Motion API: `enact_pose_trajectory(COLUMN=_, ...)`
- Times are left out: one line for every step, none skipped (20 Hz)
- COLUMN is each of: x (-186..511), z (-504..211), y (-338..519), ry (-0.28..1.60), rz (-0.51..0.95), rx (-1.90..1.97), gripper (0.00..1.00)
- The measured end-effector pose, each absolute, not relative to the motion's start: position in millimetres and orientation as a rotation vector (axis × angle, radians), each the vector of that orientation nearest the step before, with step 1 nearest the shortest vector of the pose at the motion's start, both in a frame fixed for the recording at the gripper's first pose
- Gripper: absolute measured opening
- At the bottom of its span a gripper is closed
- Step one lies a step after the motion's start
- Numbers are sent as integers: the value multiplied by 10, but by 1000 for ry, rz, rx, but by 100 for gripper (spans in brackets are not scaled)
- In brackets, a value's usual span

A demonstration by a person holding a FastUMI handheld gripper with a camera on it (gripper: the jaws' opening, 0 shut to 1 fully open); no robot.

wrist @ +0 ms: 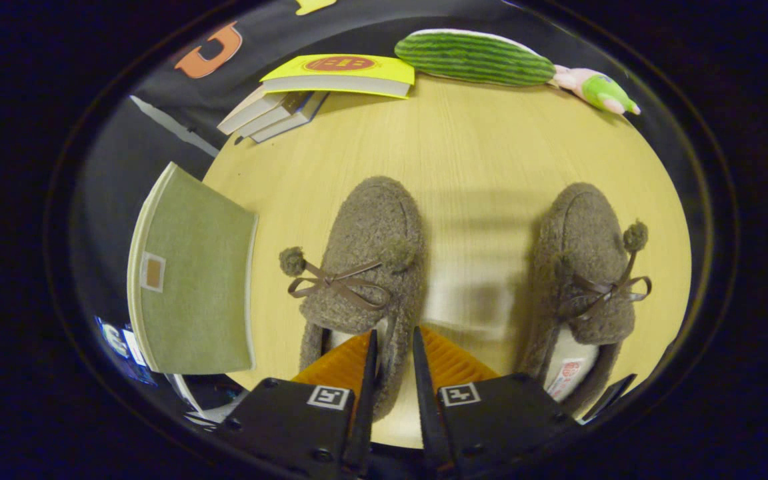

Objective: Open the storage box then place both shoes into the box .Put the left shoe in first, then the right shoe, with the right side of both shoes facing outward in a uniform manner.

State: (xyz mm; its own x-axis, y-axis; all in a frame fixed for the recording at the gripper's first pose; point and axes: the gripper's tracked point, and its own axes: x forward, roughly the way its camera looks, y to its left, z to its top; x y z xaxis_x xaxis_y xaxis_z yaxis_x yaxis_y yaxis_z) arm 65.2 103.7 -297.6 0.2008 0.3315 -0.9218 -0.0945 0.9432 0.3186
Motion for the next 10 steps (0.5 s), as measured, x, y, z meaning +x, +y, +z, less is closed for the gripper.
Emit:
enact_pose_trajectory(x=640, z=-2983, y=1050, ry=1359, rz=288, rx=238, gripper=30)
enact_pose_trajectory(x=656, z=-3002, y=1043, ry=1373, rz=276, rx=254, gripper=26)
enact_pose_trajectory(x=657, z=-2987, y=1036, ry=1382, rz=274, rx=263, gripper=24)
enact_pose_trajectory(x=665, z=-2951, y=1035, ry=1384, rz=262, rx=294, gripper=19)
enact_pose_trajectory(x=657, z=-2886, y=1062, ry=1389, rz=258, rx=348, gripper=14)
enact_pose_trajectory(x=641, z=-2793, y=1083, ry=1393, rz=262, rx=390, gripper=7)
enact_pose_trajectory(x=629, z=-2676, y=1126, ry=1381, rz=264, rx=428, gripper=7)
enact_pose_trajectory(x=617, z=-2537, y=1164, ry=1359, rz=268, rx=453, gripper=6)
enact_pose_trajectory(x=600, z=-2396, y=1206, ry=1337, rz=269, rx=472, gripper=6)
enact_pose_trajectory(x=561, z=-2249, y=1269, ry=1317, rz=273, rx=486, gripper=6)
